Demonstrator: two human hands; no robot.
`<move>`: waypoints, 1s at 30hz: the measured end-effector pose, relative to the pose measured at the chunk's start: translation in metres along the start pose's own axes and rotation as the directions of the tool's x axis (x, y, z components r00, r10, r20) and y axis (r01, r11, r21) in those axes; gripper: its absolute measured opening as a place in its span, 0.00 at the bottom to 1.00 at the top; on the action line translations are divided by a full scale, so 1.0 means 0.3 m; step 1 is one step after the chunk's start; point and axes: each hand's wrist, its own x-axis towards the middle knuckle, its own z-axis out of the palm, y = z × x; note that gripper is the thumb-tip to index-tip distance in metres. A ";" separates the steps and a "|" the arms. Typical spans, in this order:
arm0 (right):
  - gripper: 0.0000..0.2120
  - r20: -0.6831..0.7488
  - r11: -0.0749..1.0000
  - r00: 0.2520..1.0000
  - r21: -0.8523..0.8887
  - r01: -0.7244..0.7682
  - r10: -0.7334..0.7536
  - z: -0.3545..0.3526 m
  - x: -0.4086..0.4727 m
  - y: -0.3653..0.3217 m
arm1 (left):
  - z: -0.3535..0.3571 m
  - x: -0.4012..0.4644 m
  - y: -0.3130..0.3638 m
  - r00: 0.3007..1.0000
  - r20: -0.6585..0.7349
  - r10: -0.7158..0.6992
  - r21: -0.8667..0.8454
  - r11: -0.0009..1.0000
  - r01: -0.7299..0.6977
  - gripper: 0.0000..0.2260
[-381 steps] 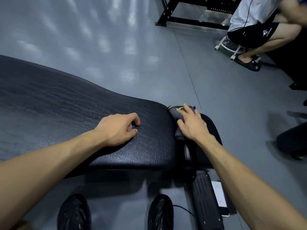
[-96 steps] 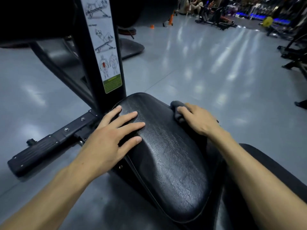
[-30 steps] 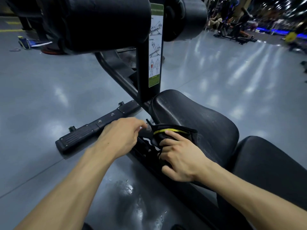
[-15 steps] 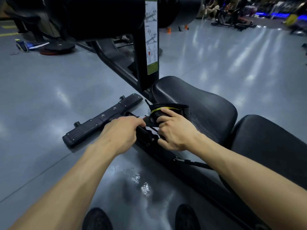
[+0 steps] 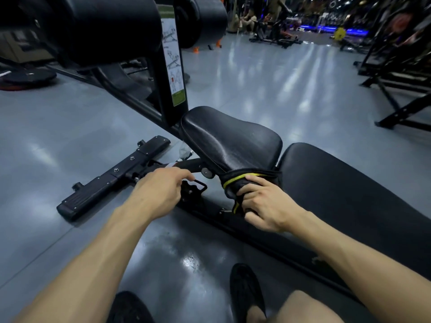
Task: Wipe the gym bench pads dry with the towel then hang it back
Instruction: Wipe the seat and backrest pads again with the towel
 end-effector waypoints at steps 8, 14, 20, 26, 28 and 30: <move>0.21 0.004 0.969 0.977 -0.132 -0.209 0.211 -0.033 -0.023 -0.026 | -0.005 -0.012 0.001 1.000 0.007 0.003 -0.055 0.998 -0.002 0.19; 0.20 0.089 0.933 0.952 -0.243 -0.266 0.294 -0.057 0.006 -0.069 | -0.004 -0.025 0.039 1.000 0.027 0.011 -0.043 0.999 -0.010 0.21; 0.20 0.192 0.717 0.721 0.102 -0.689 0.666 -0.207 -0.002 0.000 | -0.008 -0.023 0.029 1.000 0.010 0.030 -0.046 0.999 -0.029 0.20; 0.12 0.140 0.093 0.236 0.641 -0.762 0.962 -0.389 -0.077 0.217 | 0.000 -0.010 0.071 0.997 0.016 0.077 -0.048 0.996 -0.077 0.18; 0.13 0.093 0.092 0.201 0.654 -0.751 0.975 -0.390 -0.056 0.230 | 0.004 0.000 0.076 0.996 0.026 0.083 -0.045 0.996 -0.082 0.17; 0.18 0.005 0.228 0.284 0.584 -0.779 0.959 -0.343 -0.033 0.207 | 0.007 0.005 0.081 0.996 0.042 0.084 -0.034 0.996 -0.083 0.17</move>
